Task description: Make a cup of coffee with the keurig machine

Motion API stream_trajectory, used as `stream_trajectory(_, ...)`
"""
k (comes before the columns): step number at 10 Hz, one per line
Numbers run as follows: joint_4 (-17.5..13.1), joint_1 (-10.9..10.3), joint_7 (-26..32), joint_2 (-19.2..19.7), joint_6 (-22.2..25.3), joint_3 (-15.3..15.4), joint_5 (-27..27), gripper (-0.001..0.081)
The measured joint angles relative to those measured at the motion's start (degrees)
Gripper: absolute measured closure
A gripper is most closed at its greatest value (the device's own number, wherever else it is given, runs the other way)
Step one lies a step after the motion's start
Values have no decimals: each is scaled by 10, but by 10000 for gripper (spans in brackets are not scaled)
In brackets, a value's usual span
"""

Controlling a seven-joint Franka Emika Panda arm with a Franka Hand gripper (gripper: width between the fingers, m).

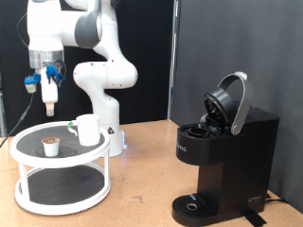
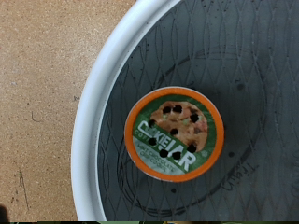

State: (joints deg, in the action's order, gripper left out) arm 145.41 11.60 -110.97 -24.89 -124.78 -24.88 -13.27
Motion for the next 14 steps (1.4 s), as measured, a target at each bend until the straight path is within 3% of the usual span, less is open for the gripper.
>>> stream_trajectory(8,66,19,-19,53,-141,0,-31,72)
stream_trajectory(14,86,22,-23,89,-197,0,-31,72)
